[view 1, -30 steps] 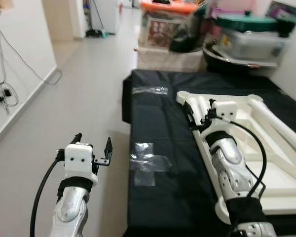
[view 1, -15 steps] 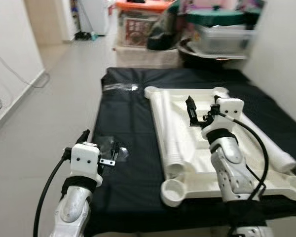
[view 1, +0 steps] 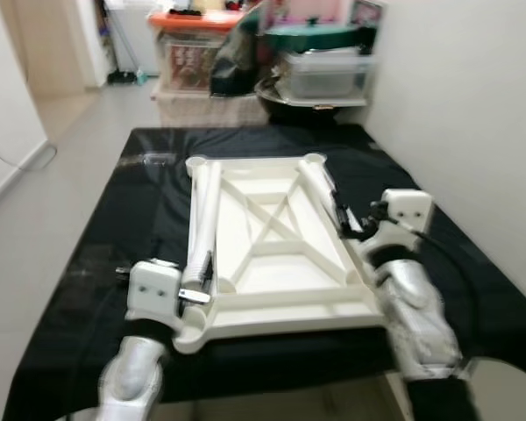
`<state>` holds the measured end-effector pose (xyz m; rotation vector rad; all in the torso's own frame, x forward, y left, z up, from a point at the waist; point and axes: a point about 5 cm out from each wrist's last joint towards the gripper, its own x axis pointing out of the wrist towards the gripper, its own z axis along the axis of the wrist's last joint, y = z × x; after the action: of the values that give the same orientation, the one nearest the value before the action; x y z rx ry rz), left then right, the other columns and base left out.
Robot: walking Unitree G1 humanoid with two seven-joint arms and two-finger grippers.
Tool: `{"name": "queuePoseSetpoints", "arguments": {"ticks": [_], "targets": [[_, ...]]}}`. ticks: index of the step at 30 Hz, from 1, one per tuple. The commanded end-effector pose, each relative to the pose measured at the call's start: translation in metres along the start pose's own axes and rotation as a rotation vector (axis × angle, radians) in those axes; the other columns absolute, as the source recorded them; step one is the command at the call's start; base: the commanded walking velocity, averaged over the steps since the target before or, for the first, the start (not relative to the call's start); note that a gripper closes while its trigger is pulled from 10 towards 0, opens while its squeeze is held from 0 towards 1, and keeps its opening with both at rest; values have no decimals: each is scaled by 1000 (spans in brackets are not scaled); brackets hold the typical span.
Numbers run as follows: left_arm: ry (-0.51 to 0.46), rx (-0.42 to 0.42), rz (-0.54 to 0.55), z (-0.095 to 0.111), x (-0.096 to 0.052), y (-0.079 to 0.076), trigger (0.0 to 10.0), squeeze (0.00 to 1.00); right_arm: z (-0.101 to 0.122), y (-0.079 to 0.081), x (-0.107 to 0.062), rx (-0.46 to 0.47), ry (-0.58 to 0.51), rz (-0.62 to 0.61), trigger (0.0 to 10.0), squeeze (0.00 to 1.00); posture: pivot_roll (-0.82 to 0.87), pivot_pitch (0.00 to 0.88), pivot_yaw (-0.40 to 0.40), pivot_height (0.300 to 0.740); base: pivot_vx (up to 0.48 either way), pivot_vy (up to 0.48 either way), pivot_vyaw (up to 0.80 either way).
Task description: Building children table
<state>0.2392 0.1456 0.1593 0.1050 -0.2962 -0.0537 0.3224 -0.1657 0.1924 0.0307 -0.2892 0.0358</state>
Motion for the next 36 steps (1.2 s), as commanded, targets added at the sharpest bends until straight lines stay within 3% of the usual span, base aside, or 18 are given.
{"name": "queuePoseSetpoints", "arguments": {"ticks": [1,14,19,20,27,36], "targets": [[23,2,23,-5,-2,4,10000,0,-1,1,4,10,25,0,10000,0,56,0,-66,740,0,0,0],[43,2,53,-9,-2,7,10000,0,-21,3,6,122,208,47,10000,0,53,0,-70,740,0,0,0],[93,52,115,-16,-3,17,10000,0,-34,11,3,204,311,80,10000,0,56,0,-73,740,0,0,0],[136,81,152,-22,-4,23,10000,0,-37,20,4,210,338,116,10000,0,57,0,-75,740,0,0,0],[158,103,179,-25,-4,27,10000,0,-49,28,1,167,412,138,10000,0,67,0,-83,740,0,0,0],[161,106,190,-24,-5,29,10000,0,-58,23,-2,114,456,114,10000,0,70,0,-85,740,0,0,0]]}}
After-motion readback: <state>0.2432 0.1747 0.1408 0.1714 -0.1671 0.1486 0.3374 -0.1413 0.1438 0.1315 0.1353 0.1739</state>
